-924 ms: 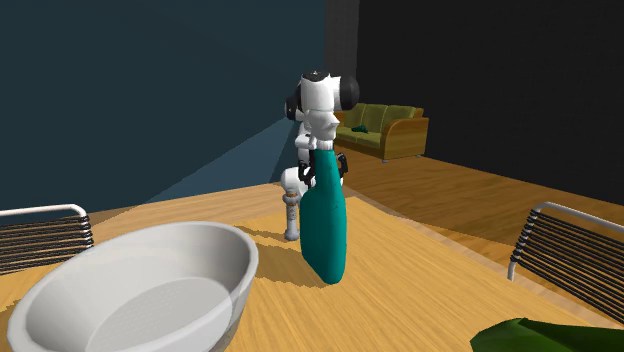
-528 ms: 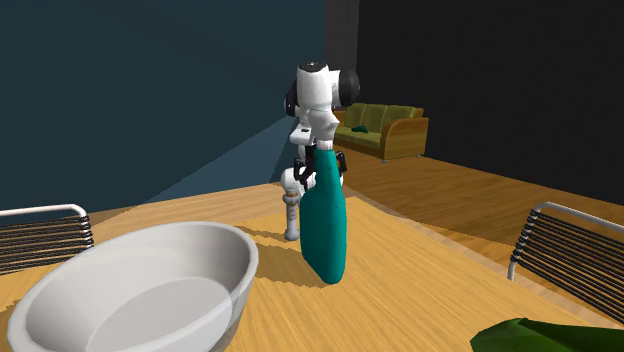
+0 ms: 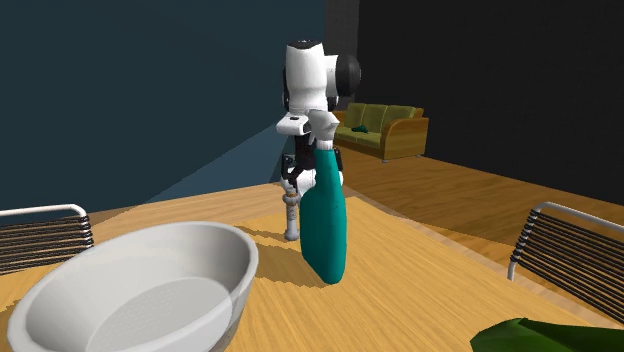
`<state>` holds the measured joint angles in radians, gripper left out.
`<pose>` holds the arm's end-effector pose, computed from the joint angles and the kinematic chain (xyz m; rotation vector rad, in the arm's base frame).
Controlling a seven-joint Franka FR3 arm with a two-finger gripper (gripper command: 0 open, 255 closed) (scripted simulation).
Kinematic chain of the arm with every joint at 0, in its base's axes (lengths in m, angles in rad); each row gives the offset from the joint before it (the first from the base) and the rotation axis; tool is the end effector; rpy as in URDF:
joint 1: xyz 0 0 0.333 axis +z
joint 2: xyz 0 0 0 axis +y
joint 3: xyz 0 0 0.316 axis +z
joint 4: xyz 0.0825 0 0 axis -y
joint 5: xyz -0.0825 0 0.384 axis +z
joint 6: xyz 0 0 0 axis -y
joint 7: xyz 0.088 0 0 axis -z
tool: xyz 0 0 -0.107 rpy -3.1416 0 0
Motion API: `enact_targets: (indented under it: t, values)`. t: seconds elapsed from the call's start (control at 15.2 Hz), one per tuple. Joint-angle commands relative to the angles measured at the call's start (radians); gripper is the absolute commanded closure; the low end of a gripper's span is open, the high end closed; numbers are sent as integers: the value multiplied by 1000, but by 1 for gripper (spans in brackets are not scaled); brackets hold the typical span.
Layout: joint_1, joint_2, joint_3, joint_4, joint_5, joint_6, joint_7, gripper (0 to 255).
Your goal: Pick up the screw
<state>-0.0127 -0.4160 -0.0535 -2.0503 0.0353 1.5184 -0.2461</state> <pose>0.4105 -0.0271 0.5968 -3.0501 -0.2837 0.1631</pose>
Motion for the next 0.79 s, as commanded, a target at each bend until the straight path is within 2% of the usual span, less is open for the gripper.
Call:
enact_targets:
  t: [0.0,0.4,0.73]
  values:
    - [-1,68,-4,88,-5,-5,-7,0]
    - [-7,271,-22,367,-13,-39,-39,0]
    - [-18,463,-35,660,-11,-105,-65,0]
